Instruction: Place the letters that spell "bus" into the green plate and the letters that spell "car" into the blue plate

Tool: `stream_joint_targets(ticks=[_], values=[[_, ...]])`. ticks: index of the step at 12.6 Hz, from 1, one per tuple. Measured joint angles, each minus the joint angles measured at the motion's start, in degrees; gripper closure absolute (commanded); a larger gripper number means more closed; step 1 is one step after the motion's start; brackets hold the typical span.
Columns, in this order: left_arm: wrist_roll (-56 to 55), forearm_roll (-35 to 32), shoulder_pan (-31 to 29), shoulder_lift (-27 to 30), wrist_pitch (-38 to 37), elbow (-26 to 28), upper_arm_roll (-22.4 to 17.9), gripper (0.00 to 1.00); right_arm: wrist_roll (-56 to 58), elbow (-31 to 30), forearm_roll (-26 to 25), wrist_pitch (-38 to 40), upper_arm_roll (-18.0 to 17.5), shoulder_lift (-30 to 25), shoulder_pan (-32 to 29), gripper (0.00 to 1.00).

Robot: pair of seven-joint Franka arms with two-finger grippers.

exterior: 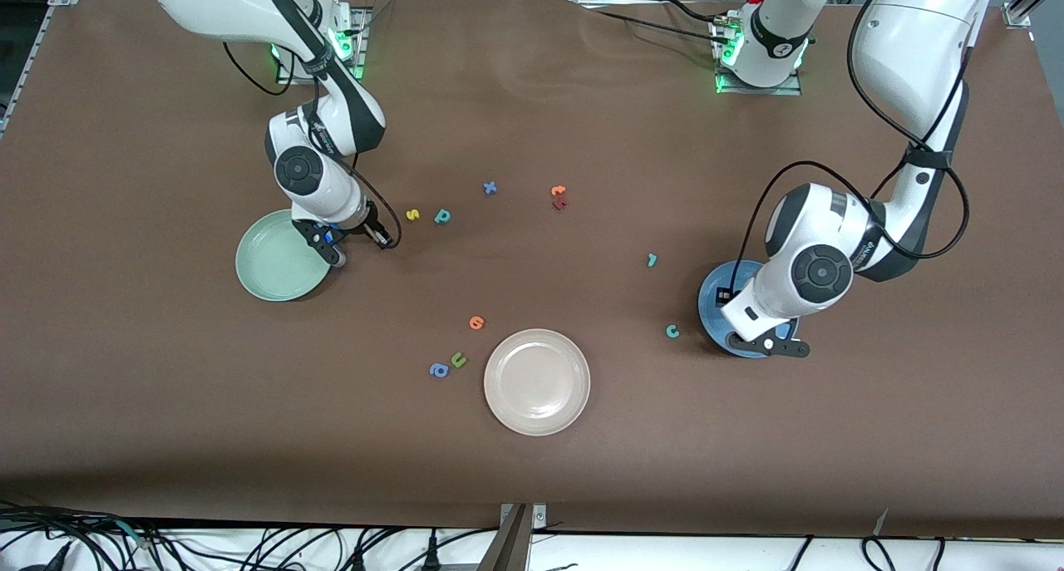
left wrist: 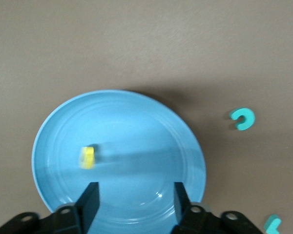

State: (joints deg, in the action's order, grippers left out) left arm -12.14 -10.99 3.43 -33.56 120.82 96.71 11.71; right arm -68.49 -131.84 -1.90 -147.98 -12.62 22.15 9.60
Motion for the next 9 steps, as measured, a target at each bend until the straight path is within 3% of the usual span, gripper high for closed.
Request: stream_joint_targets(ticks=[5,9], values=[[3.5,0.0,7.3,-2.0,0.5,-3.4,0.4,0.00,0.0,0.0,0.0,0.0,0.0,-0.1,0.0,1.00],[20.6,-0.2,9.1,-7.6,7.6,-4.3,-0.1,0.02,0.3,1.0,0.0,1.9,0.0,-0.8,0.0,1.00]])
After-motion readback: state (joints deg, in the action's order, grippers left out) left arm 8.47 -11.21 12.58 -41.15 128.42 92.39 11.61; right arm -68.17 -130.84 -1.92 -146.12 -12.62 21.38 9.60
